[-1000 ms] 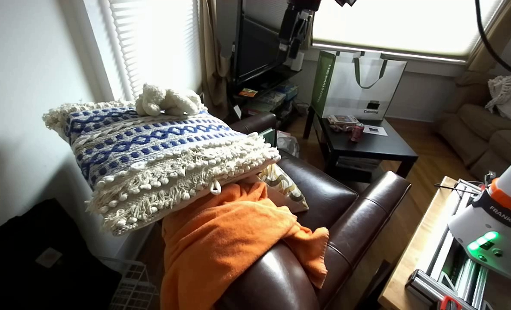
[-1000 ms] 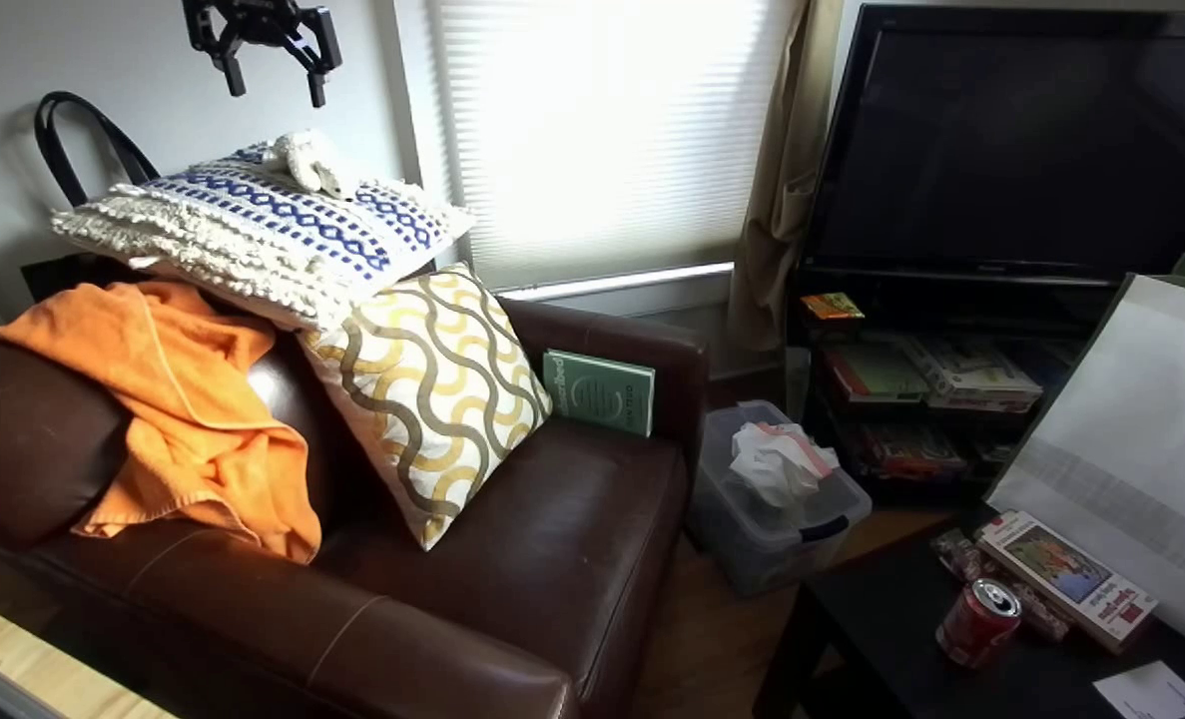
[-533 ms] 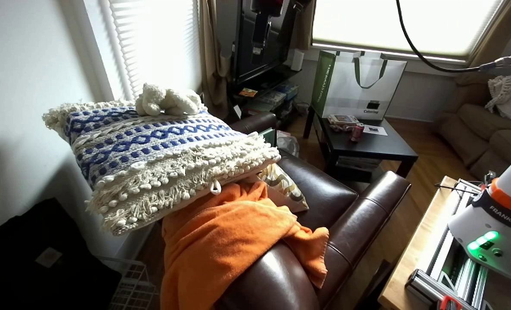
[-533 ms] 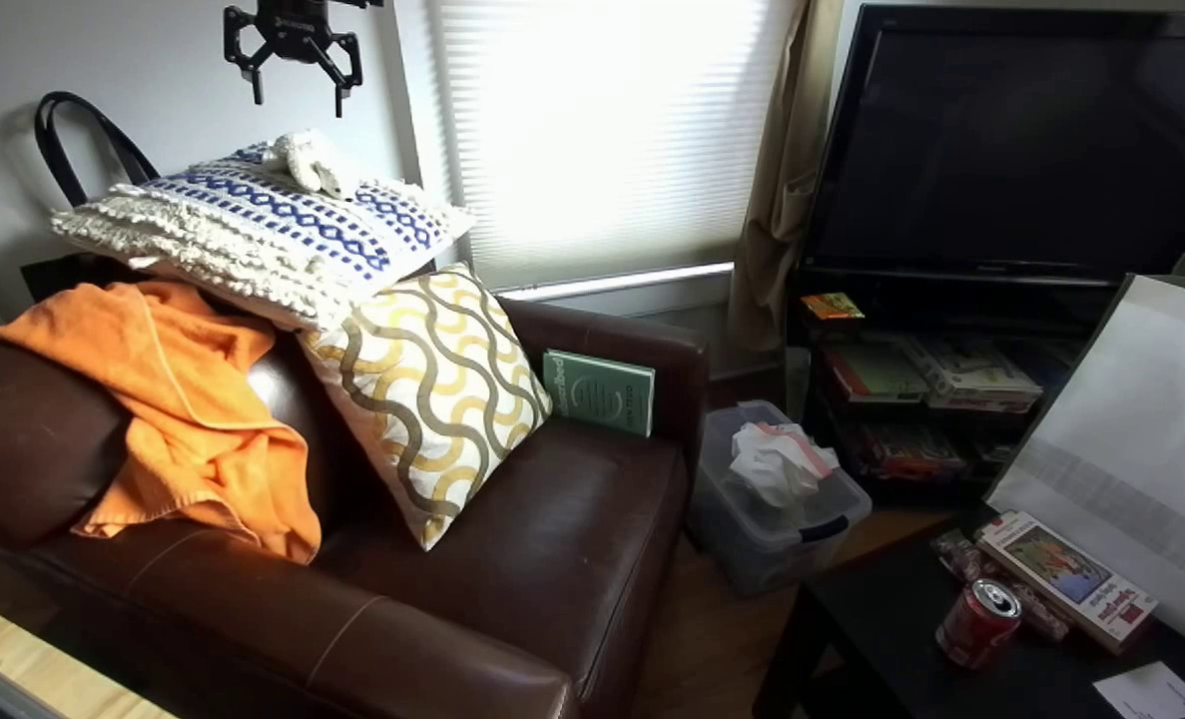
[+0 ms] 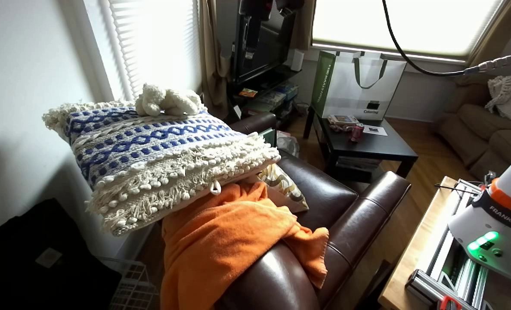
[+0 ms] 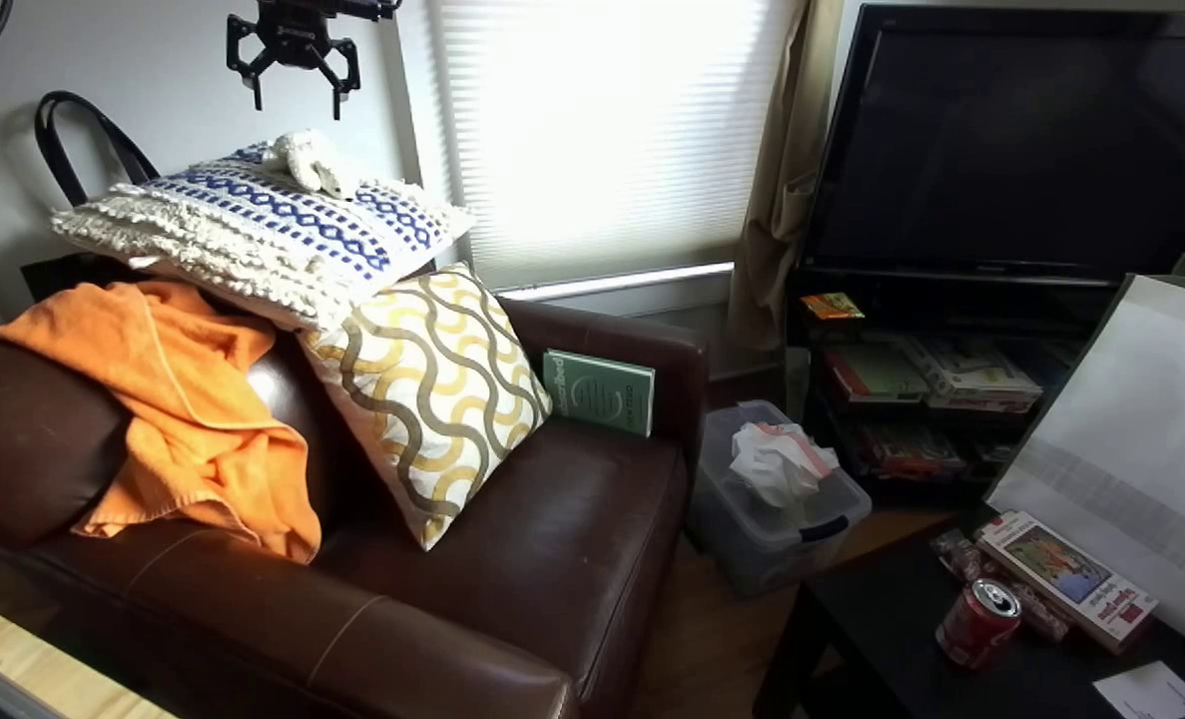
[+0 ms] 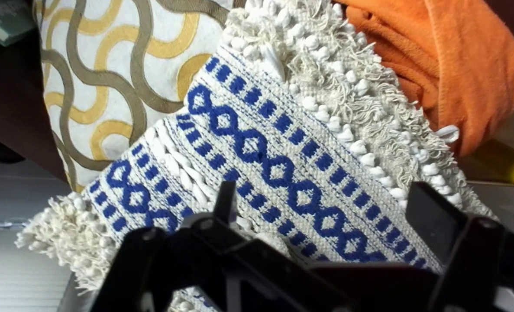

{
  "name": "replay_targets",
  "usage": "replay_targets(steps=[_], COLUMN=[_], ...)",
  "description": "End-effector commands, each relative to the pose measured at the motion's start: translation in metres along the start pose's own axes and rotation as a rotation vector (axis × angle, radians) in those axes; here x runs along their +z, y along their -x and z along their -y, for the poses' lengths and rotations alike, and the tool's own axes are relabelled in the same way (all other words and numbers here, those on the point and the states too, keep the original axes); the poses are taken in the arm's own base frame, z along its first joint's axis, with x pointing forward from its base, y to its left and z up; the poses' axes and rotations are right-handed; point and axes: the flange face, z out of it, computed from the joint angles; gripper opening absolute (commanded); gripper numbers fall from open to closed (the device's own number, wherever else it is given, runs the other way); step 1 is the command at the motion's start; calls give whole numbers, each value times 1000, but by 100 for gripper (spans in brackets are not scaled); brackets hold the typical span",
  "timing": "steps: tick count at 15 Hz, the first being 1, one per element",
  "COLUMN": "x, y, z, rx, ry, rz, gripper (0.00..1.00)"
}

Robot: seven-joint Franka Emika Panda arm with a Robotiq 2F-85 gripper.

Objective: Put the teddy bear on the orange towel

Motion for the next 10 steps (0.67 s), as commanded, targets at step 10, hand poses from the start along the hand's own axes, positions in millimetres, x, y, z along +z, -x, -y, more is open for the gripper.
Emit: replay_targets(steps=[10], x=[82], y=[-94], z=[-37], rx=[-405], ry=[153], rz=[-123], gripper=[100])
